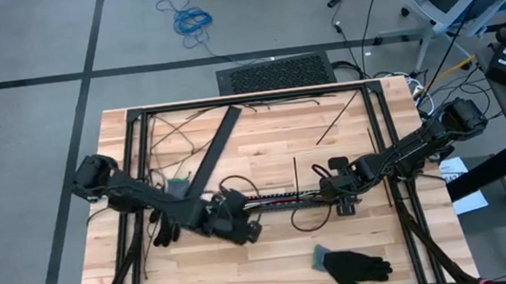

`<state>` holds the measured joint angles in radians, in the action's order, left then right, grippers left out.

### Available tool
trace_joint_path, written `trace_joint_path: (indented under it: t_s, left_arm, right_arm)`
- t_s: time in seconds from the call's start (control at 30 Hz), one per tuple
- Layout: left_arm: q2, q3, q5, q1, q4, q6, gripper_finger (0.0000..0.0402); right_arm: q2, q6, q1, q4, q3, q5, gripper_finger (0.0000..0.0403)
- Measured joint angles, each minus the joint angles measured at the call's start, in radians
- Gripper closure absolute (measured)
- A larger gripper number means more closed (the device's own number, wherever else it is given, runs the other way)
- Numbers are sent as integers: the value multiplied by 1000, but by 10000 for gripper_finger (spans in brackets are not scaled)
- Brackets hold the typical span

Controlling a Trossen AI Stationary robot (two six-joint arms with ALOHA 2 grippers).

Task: Ziptie cables
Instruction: Put the ziptied cable wires into the cable duct

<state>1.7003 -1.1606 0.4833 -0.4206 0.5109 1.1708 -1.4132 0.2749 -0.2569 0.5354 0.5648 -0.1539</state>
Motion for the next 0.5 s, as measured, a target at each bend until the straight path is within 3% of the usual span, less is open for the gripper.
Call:
trace_joint_path:
  t_s: [0.1, 0.3, 0.5]
  left_arm:
    - [54, 19, -109, 37, 13, -8, 400]
    - [72, 14, -205, 47, 40, -81, 401]
    - [78, 16, -194, 47, 169, -79, 401]
  right_arm:
    - [0, 0, 0, 0, 0, 0, 403]
    - [0, 2, 0, 0, 0, 0, 403]
    - [0, 24, 0, 0, 0, 0, 403]
